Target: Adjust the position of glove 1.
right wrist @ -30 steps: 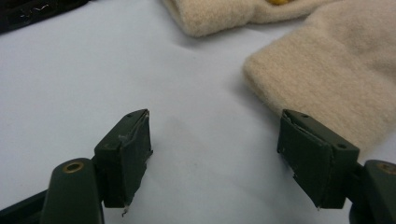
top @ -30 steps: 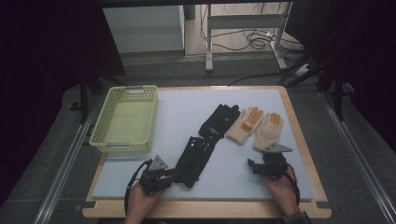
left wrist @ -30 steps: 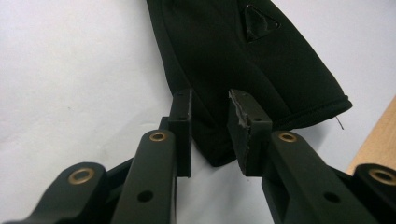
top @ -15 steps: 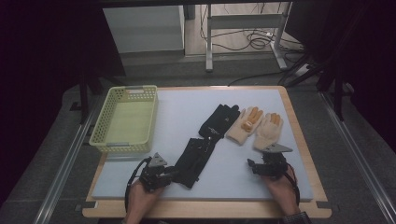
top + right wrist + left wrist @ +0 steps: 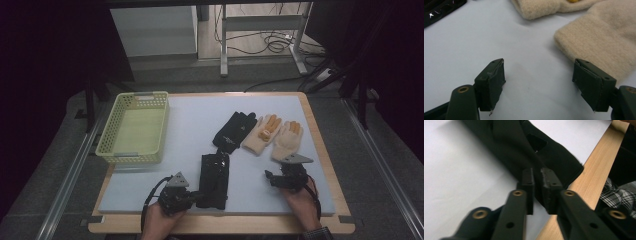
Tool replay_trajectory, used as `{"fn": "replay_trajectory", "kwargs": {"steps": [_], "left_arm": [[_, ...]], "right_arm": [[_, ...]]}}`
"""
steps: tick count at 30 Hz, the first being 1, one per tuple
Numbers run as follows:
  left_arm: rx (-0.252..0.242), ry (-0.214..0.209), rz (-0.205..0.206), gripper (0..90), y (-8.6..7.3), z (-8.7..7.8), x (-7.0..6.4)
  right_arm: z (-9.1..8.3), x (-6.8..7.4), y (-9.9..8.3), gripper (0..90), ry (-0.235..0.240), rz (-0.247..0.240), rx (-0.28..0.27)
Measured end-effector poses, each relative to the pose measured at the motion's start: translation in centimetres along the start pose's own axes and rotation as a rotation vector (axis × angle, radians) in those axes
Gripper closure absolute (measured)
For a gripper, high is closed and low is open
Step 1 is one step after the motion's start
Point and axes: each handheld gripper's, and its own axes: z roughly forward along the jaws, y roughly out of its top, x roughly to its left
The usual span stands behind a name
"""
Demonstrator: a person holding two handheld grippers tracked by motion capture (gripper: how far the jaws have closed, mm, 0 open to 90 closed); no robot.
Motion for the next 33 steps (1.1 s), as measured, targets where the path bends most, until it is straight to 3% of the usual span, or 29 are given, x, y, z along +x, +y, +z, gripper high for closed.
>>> {"fn": "replay_trajectory", "kwargs": {"steps": [1,4,8,10,16,19,21,23,24,29,33], "left_arm": [[-0.003,0.008,0.002,79.1,0.1,-0.1,0.1],[-0.037,0.04,-0.002,62.6,0.3,-0.7,1.1],[-0.057,0.172,0.025,52.4,0.3,-1.6,2.8],[-0.066,0.216,0.012,45.1,0.0,-1.9,3.9],[-0.049,0.295,-0.029,31.5,-1.0,-1.8,6.9],[-0.035,0.319,-0.055,22.0,-1.7,-1.3,8.2],[-0.044,0.312,-0.061,21.3,-1.7,-1.4,8.2],[-0.03,0.306,-0.047,17.4,-1.6,-1.2,8.2],[-0.011,0.326,-0.018,16.2,-1.5,-1.0,7.9],[-0.008,0.311,-0.018,12.2,-1.5,-0.9,8.0],[-0.005,0.313,-0.014,11.7,-1.5,-0.9,7.9]], "right_arm": [[0.0,0.0,0.0,25.2,0.0,-0.001,0.001],[0.0,0.0,0.0,25.2,0.001,0.0,0.001],[0.0,0.0,0.0,25.2,0.0,0.001,0.0],[0.0,0.0,0.0,25.2,0.001,0.0,0.001],[0.0,0.0,0.0,25.2,0.0,0.0,0.0],[0.0,0.0,0.0,25.3,0.001,0.0,0.0],[0.0,0.0,0.0,25.3,0.001,0.0,0.001],[0.0,0.0,0.0,25.7,0.005,-0.003,-0.002],[0.0,0.0,0.1,25.8,0.006,-0.005,-0.001],[0.2,0.0,0.5,25.6,0.037,0.0,0.002],[0.9,0.8,1.7,25.7,0.078,-0.038,0.012]]}}
